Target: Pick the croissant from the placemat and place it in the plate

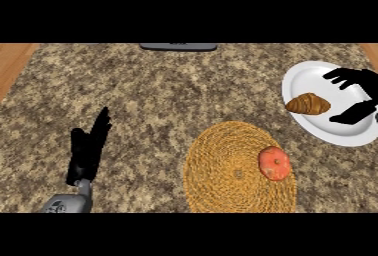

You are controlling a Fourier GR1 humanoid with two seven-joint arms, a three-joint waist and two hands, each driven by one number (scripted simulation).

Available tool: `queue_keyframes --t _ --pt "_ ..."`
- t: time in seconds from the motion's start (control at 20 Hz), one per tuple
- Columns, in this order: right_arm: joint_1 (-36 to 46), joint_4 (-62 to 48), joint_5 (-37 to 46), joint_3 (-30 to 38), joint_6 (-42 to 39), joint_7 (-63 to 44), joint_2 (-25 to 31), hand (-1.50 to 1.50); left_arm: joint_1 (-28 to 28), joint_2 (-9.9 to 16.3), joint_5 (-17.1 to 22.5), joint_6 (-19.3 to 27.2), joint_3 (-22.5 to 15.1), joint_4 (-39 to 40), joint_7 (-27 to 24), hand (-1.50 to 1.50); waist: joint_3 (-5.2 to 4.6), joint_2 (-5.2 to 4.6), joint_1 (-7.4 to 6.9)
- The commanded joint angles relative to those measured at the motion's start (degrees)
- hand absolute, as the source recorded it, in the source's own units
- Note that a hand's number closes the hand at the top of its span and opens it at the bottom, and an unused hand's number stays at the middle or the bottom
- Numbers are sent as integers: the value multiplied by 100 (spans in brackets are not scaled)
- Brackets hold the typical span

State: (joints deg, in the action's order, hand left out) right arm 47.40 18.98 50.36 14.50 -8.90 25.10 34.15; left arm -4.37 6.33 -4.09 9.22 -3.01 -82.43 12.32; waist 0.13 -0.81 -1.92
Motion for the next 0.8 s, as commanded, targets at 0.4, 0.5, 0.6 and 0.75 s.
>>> queue_keyframes --t 0.4,0.5,0.6,0.75 --pt "372 -607 -2160 1990 -1441 1037 481 -150 255 43 114 -118 53 -175 -12 0 3 16 30" --pt "243 -811 -2237 2048 -1759 1155 604 -150 139 -1 13 18 27 -294 106 0 8 -4 -16" --pt "48 -809 -2288 2042 -2210 1373 884 -150 259 80 2 -44 99 -113 -109 0 2 12 43" --pt "-15 -843 -2302 1997 -2300 1563 764 -150 -87 -74 -22 -15 -9 -44 187 0 6 -2 23"
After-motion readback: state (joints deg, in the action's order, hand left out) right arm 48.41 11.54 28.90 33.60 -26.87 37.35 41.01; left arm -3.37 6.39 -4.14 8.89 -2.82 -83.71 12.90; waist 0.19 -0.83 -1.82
